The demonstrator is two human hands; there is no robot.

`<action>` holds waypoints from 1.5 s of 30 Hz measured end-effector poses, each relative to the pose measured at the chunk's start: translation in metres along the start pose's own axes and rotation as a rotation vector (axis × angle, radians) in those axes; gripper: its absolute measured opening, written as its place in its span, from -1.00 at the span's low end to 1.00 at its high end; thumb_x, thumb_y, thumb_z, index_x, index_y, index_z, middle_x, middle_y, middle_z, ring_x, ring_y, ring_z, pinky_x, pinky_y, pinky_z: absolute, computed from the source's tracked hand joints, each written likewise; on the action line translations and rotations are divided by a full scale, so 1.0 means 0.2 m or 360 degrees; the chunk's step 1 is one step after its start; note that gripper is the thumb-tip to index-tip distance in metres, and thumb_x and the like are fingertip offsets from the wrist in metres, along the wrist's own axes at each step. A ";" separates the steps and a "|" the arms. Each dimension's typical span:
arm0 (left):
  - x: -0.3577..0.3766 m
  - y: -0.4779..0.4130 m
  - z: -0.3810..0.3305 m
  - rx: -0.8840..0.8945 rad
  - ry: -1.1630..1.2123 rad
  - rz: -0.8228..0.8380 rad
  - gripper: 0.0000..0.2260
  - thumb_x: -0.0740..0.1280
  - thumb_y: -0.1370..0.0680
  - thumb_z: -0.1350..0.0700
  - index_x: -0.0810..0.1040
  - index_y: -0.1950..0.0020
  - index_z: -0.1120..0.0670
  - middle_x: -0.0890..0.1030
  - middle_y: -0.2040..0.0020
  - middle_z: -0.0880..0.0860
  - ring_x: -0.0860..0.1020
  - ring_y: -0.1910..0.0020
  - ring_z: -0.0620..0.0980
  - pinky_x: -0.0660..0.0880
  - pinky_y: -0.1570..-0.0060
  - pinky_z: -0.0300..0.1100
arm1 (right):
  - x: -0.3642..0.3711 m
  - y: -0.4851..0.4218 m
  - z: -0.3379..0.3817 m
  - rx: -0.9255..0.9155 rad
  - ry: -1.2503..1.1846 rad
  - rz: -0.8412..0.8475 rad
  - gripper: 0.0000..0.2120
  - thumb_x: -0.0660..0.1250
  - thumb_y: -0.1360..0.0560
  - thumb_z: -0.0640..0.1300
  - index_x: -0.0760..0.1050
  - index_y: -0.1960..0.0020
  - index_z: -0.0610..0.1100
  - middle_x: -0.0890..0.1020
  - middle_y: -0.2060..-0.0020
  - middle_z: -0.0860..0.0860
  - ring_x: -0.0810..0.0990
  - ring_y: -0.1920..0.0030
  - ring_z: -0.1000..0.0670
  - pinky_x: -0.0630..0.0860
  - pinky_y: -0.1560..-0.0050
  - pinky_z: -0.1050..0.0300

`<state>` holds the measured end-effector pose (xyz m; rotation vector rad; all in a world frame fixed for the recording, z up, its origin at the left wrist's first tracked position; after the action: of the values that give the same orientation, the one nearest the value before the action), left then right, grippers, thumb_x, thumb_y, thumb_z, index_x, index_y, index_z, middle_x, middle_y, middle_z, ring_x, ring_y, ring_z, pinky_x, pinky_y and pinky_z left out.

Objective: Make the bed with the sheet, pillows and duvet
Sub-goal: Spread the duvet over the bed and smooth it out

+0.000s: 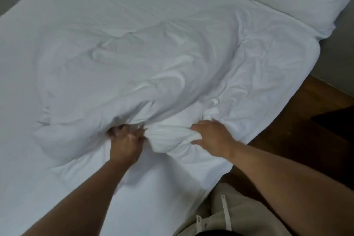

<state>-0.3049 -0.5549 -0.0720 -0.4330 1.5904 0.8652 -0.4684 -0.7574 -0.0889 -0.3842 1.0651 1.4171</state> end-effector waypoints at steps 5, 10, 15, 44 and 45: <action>-0.66 -0.33 -0.20 0.0435 0.0313 -0.0591 -0.79 0.34 -0.48 0.08 0.67 0.05 0.19 0.64 0.08 0.23 0.59 0.08 0.28 0.52 0.02 0.03 | -0.63 0.02 -0.16 -0.0018 -0.0264 -0.0585 -0.53 0.51 -0.43 0.08 0.63 -0.23 -0.18 0.67 -0.14 -0.12 0.64 -0.13 -0.12 0.50 -0.25 0.01; -1.17 -0.79 -0.56 0.0616 0.0324 -0.0674 -0.78 0.45 -0.52 0.04 0.68 -0.10 0.12 0.40 -0.40 0.26 0.44 -0.34 0.26 0.43 -0.30 0.06 | -1.17 -0.17 -0.51 0.0314 -0.0123 -0.1105 -0.56 0.42 -0.48 0.19 0.61 -0.23 -0.07 0.67 -0.12 -0.09 0.61 -0.15 -0.14 0.53 -0.15 -0.03; -0.88 -0.75 -0.79 0.0470 -0.0298 -0.0421 -0.16 0.41 -0.39 -0.33 0.19 -0.59 -0.12 -0.06 -0.63 0.16 -0.10 -0.59 0.29 0.09 -0.40 0.42 | -1.08 -0.43 -0.75 0.0602 0.0019 -0.0983 -0.62 0.35 -0.56 0.06 0.54 -0.30 -0.09 0.60 -0.16 -0.16 0.54 -0.21 -0.22 0.51 -0.15 -0.14; -1.49 -1.73 -0.59 0.0063 0.0000 -0.0586 -0.76 0.44 -0.50 0.09 0.45 -0.06 0.10 0.57 -0.05 0.30 0.56 -0.04 0.32 0.48 0.03 0.02 | -1.39 -0.86 -0.84 0.0284 -0.0165 -0.1283 -0.82 0.31 -0.44 -0.14 0.52 -0.04 -0.04 0.59 0.02 -0.09 0.60 0.05 -0.20 0.55 0.14 -0.04; -1.30 -1.61 -0.75 0.0260 0.0101 -0.0367 -0.74 0.42 -0.50 -0.06 0.49 -0.03 0.07 0.64 0.03 0.24 0.61 0.01 0.28 0.46 0.09 -0.04 | -1.27 -0.85 -0.74 0.0169 -0.0255 -0.1122 -0.82 0.30 -0.46 0.02 0.49 -0.04 0.00 0.62 0.06 -0.05 0.63 0.08 -0.19 0.57 0.14 -0.02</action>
<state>-0.1242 -0.9250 0.0858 -0.5191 1.6183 0.5472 -0.3201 -1.0583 -0.0300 -0.4981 0.7592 0.7447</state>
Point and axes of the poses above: each hand's wrist, its own y-axis away from the middle knuckle, its own x-axis out of the palm, z = x × y, the point moved 7 cm from there along -y, towards the middle knuckle
